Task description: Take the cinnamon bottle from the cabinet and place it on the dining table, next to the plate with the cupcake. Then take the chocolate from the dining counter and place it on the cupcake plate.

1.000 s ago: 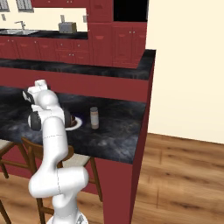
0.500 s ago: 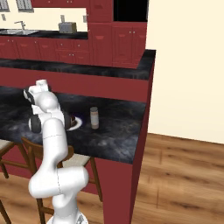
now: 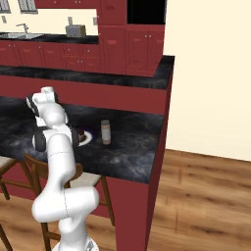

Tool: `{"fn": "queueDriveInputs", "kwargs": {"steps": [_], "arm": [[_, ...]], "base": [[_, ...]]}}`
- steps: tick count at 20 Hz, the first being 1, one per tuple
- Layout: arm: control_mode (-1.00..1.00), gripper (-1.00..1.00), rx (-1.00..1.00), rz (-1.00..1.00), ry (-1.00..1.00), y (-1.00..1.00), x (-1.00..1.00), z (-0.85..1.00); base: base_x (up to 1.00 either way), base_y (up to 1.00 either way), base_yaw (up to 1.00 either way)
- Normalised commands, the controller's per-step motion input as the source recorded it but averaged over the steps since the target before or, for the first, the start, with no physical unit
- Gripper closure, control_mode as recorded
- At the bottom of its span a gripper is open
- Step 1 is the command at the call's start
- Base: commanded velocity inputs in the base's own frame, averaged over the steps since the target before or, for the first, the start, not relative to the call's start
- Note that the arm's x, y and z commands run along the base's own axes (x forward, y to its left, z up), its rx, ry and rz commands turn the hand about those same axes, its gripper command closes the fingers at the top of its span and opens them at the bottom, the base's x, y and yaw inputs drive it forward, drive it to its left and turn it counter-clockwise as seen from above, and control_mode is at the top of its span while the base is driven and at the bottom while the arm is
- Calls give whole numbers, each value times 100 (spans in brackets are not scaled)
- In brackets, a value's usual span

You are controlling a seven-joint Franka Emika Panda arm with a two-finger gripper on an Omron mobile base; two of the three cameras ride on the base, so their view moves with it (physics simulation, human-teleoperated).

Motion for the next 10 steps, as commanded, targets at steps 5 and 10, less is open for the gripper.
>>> {"fn": "queueDriveInputs", "kwargs": {"steps": [5,10], "arm": [[-100,100,1,-2,4,-18,-18,25],[-100,100,0,-4,0,-38,-33,4]], "base": [[0,0,0],[0,0,0]]}}
